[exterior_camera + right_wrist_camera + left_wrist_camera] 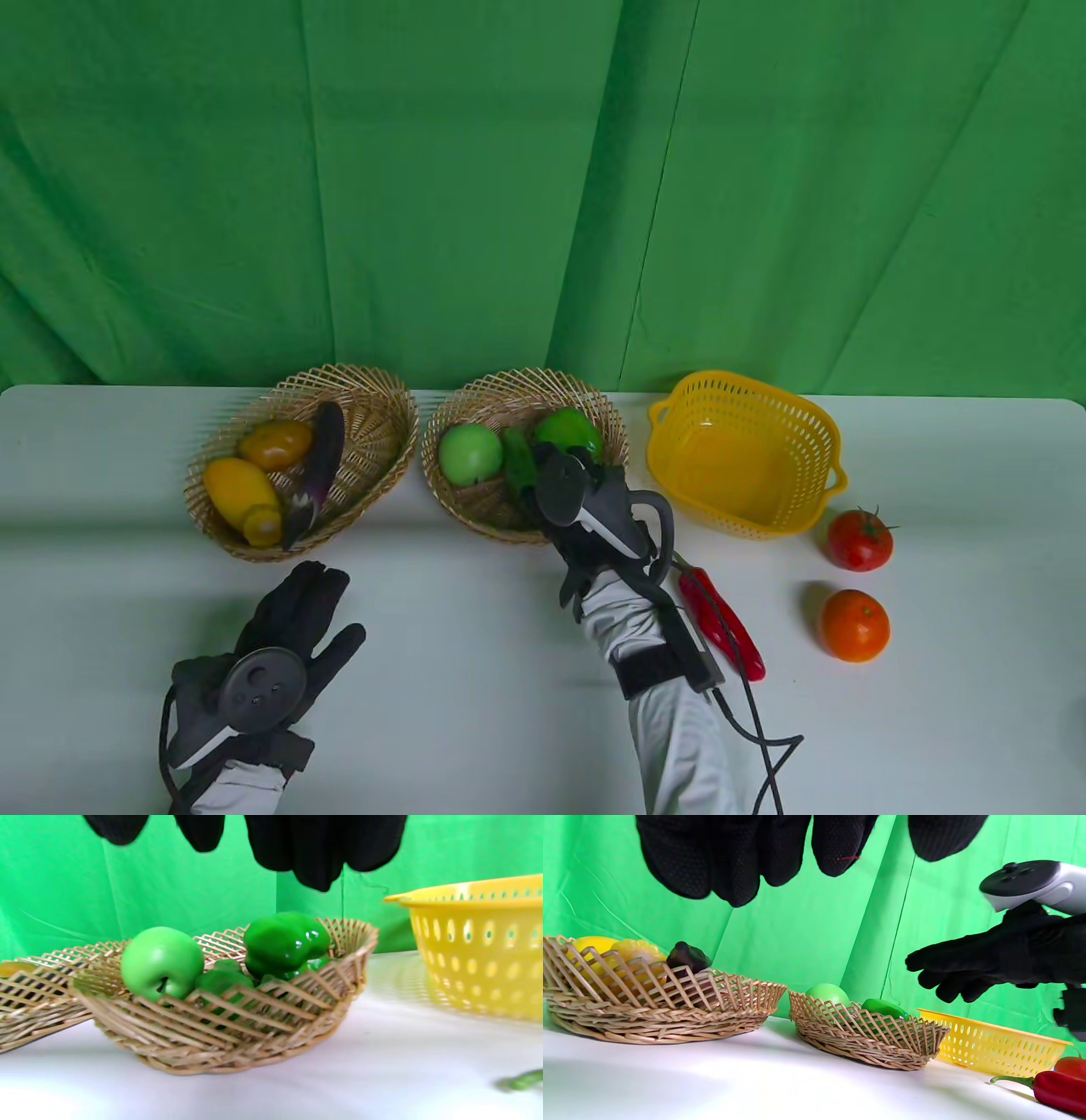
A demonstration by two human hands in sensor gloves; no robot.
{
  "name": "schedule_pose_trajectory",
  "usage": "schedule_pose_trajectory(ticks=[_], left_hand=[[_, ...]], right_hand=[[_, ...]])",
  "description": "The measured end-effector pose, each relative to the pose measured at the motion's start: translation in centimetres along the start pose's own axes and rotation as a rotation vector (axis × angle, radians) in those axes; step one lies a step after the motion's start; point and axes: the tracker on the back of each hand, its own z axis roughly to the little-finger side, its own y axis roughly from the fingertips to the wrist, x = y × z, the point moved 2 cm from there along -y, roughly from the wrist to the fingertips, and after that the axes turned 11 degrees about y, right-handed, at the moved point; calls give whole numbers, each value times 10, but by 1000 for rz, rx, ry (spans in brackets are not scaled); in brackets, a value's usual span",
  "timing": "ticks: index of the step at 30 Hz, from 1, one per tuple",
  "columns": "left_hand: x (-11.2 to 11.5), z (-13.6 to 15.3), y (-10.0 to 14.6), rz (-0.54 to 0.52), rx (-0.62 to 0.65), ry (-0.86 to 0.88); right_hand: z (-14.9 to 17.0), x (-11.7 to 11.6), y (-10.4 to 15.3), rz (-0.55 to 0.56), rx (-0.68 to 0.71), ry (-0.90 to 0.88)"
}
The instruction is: Place 10 objects into 3 containers, with green background
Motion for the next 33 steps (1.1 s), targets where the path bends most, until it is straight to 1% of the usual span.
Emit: schedule_pose_trajectory(ticks=[8, 13, 18, 24, 26, 30, 33], left_hand=[[3, 5, -1, 12, -14, -4], [1, 5, 0, 9, -18, -1], [-1, 3, 1, 0, -10, 10], [-1, 3, 1, -4, -3, 9], [-1, 3, 1, -5, -2, 12], [0, 2, 1, -3, 1, 5], [0, 2, 1, 1, 1, 4]], right_hand=[[29, 2, 36, -22, 23, 25], [55, -1, 58, -36, -6, 22], [82, -6, 84, -20, -38, 3], [123, -26, 116, -14, -113, -34], [134, -37, 122, -40, -141, -48], [148, -58, 129, -77, -189, -71], [153, -68, 129, -93, -218, -65]])
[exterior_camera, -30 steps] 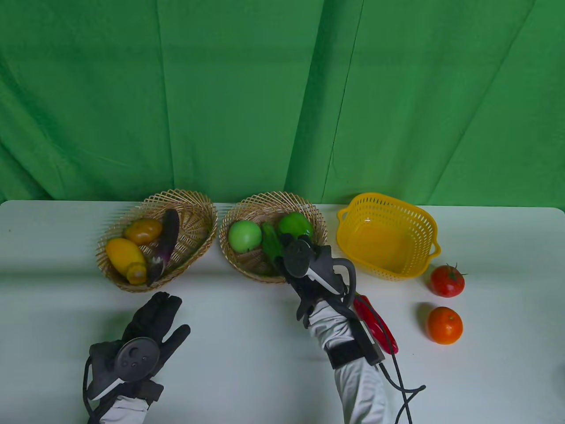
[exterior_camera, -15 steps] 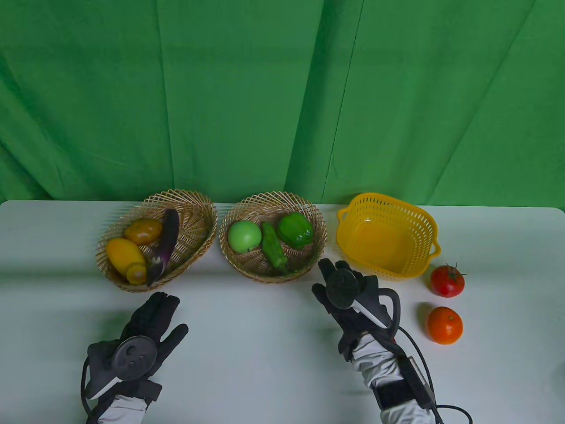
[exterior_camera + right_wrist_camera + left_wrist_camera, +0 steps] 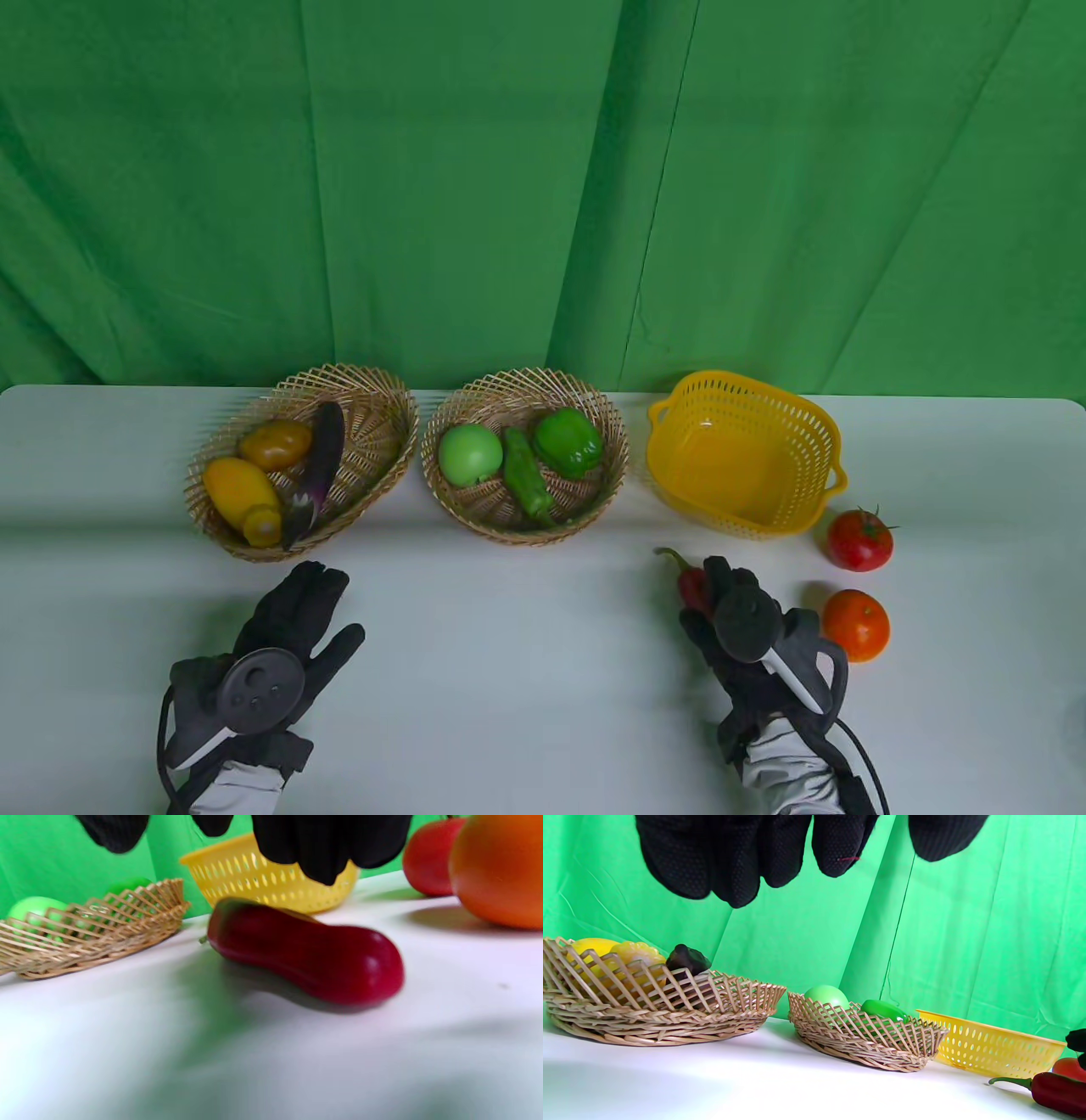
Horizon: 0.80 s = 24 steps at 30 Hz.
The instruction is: Place 10 objects into 3 containers, with green background
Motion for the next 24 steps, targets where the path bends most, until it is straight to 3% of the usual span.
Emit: schedule_pose_trajectory(ticks=[15, 24], left_hand=[[4, -3, 0, 19, 5, -7], [4, 2, 0, 25, -24, 30]], right_hand=[[-4, -28, -28, -116, -76, 74], [-14, -30, -33, -97, -67, 208]])
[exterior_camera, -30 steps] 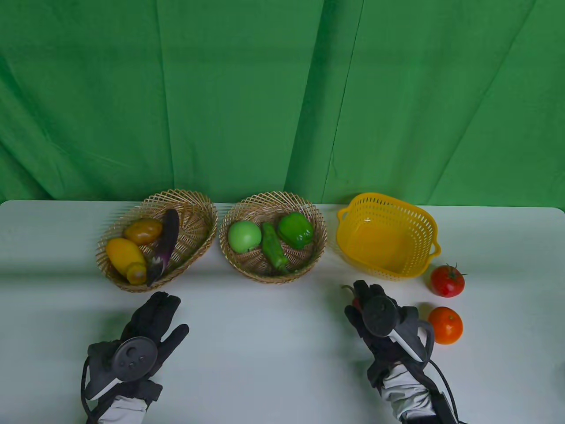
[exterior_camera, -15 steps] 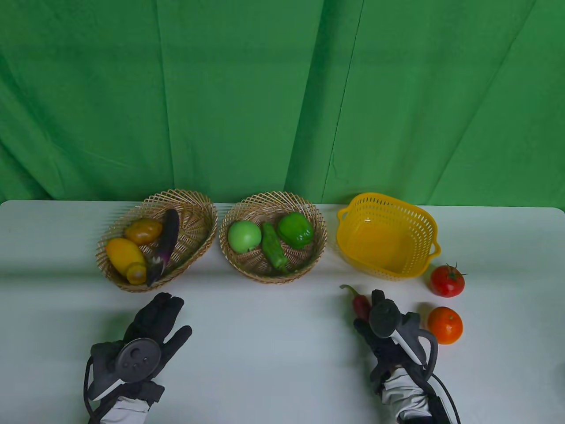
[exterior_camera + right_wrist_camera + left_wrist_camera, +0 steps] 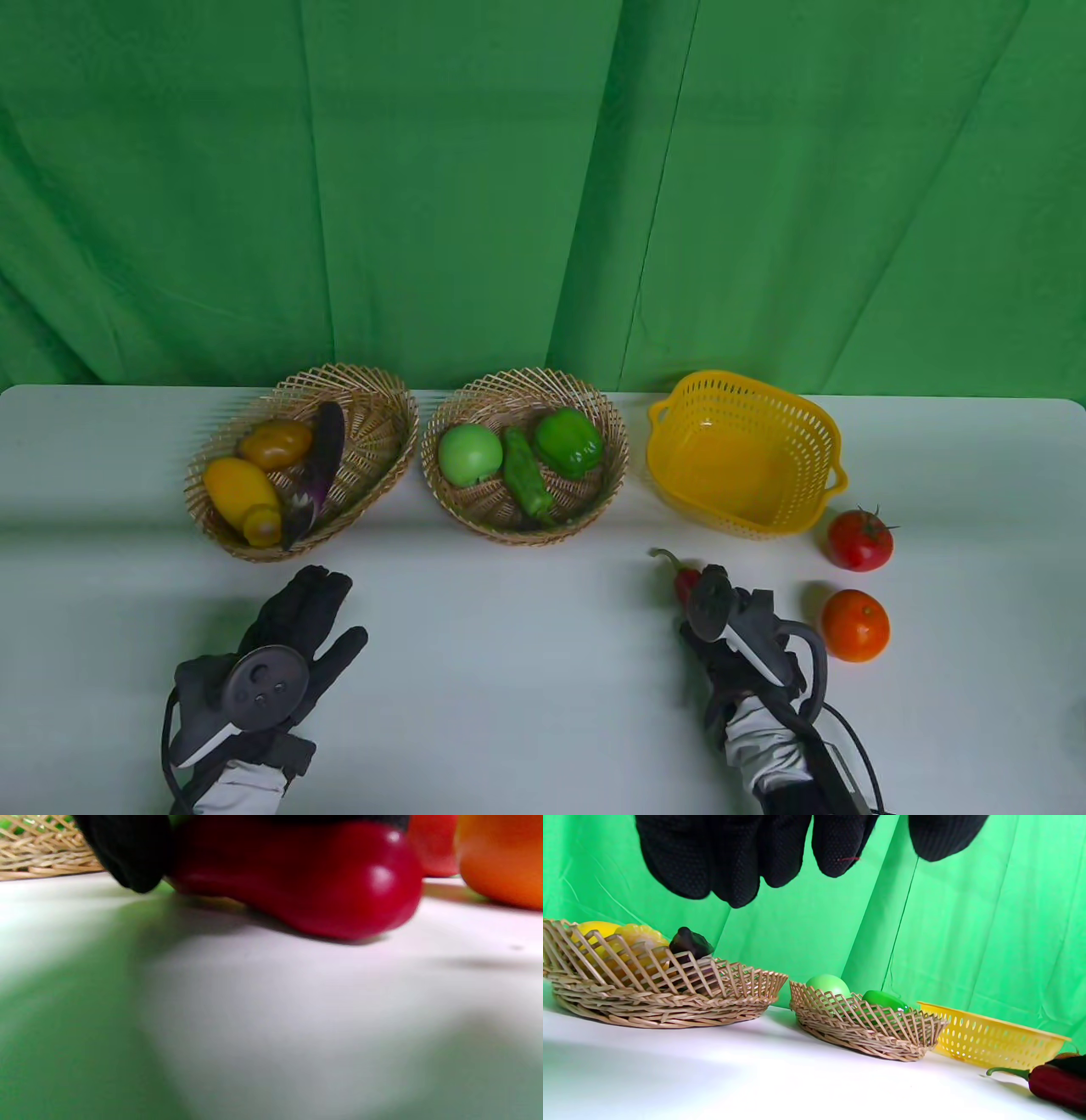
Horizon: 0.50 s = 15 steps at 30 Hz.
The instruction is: Place 10 objects into 3 containers, with green background
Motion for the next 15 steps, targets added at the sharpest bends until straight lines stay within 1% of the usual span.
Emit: schedule_pose_trajectory(ticks=[2, 8, 11, 15], left_hand=[[-2, 2, 0, -7, -6, 3], [-4, 5, 2, -10, -30, -16], [-6, 6, 2, -16, -35, -23], [-11, 5, 3, -33, -32, -19]], right_hand=[[0, 1, -1, -9, 6, -1], [1, 10, -3, -85, 55, -18], [1, 17, -3, -94, 69, -16], [1, 34, 1, -71, 89, -16]])
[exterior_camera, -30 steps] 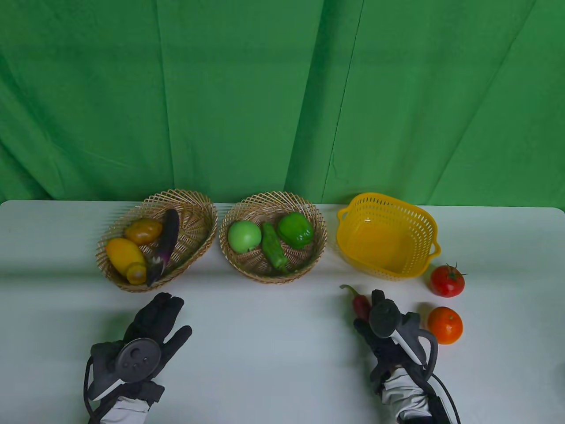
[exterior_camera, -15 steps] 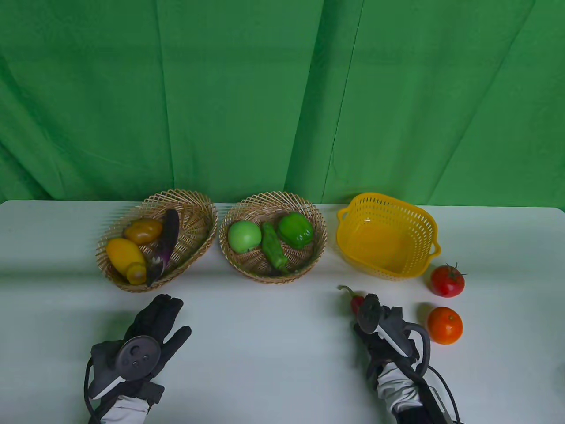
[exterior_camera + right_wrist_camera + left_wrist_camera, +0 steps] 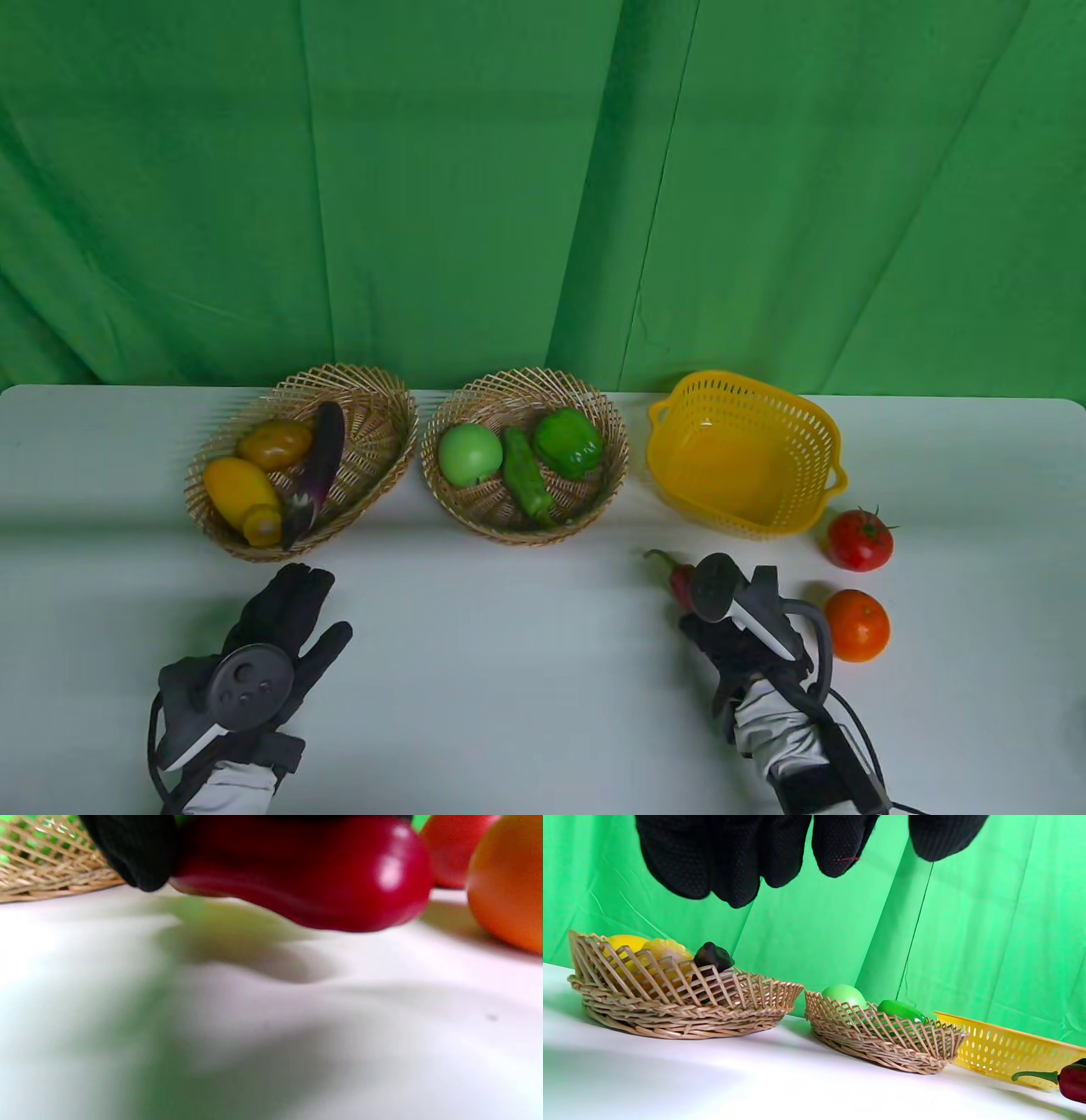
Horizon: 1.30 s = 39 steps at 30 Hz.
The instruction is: Place 10 objects into 3 containers, with green background
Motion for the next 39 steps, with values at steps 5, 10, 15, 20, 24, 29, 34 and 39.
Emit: schedule_pose_trajectory(ticks=[5, 10, 15, 20, 24, 29, 34, 39], left_hand=[[-1, 1, 0, -2, -2, -3], [-2, 1, 0, -8, -2, 2], [-2, 1, 1, -6, 0, -3], [-3, 3, 1, -13, -9, -3], [-5, 4, 2, -20, -14, -6], [-6, 5, 2, -25, -19, -14], [-6, 5, 2, -19, -26, -26], [-5, 6, 2, -12, -36, -35]], right_hand=[[-1, 21, 6, 23, 24, -7], [-2, 45, 8, 56, 41, -21], [-1, 71, 4, 124, 24, -23], [2, 91, -8, 156, 0, -71], [8, 101, -23, 196, -47, -130], [16, 105, -41, 241, -93, -157], [26, 102, -62, 262, -136, -239], [30, 94, -77, 264, -158, -312]])
